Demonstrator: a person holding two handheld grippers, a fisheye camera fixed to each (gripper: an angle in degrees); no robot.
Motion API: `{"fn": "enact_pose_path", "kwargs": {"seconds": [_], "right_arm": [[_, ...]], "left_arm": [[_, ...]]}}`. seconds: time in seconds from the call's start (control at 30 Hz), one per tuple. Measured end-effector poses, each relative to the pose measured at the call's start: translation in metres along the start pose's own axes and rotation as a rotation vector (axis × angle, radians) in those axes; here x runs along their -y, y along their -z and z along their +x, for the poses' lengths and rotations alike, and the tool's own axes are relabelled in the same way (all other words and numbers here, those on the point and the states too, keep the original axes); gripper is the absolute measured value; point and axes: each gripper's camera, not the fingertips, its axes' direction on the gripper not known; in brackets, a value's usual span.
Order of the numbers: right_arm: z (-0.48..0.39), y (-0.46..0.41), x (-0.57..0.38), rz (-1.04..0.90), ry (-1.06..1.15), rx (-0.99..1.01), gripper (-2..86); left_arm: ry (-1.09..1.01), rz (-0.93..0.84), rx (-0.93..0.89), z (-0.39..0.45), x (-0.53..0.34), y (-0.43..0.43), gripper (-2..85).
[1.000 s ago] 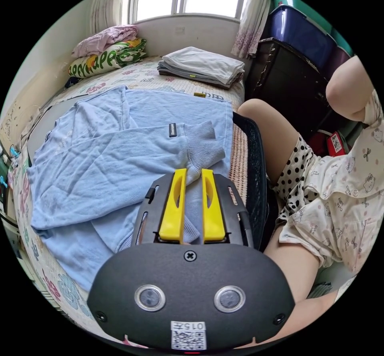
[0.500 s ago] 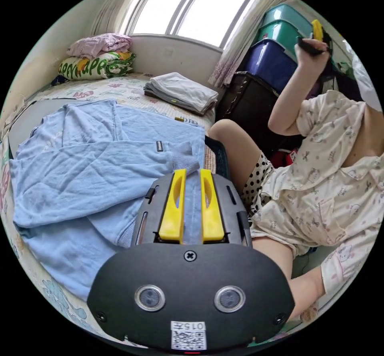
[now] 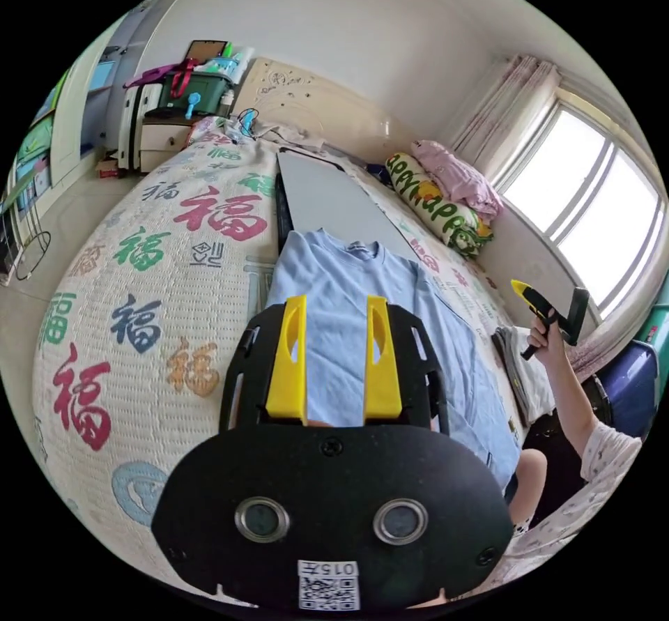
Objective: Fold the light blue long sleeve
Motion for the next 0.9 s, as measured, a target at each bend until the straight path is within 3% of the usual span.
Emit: {"fn": "enact_pose_path", "kwargs": {"seconds": [0.2, 0.37, 0.47, 0.57, 0.7, 0.9], "right_arm": [[0.048, -0.111, 0.131, -0.111, -0.212, -0.003, 11.4], [0.052, -0.16, 0.212, -0.203, -0.201, -0.046, 11.5], [0.048, -0.185, 0.246, -0.305, -0.178, 0.061, 9.8], [0.039, -0.19, 0.275, -0.342, -0.203, 0.037, 5.4], [0.011, -0.166, 0.306, -0.302, -0.205, -0.019, 2.9], [-0.048, -0.065, 0.354, -0.135, -0.16, -0.077, 1.9]], "left_arm": [[0.137, 0.004, 0.06, -0.079, 0.034, -0.11, 14.2], [0.142, -0.004, -0.002, -0.101, 0.033, -0.178, 15.3], [0.117, -0.105, 0.005, -0.104, 0.035, -0.211, 12.9], [0.115, -0.156, -0.036, -0.108, 0.03, -0.23, 6.8], [0.078, -0.115, 0.002, -0.092, 0.023, -0.217, 2.9], [-0.003, 0.12, -0.017, -0.022, 0.041, -0.125, 1.5]]}}
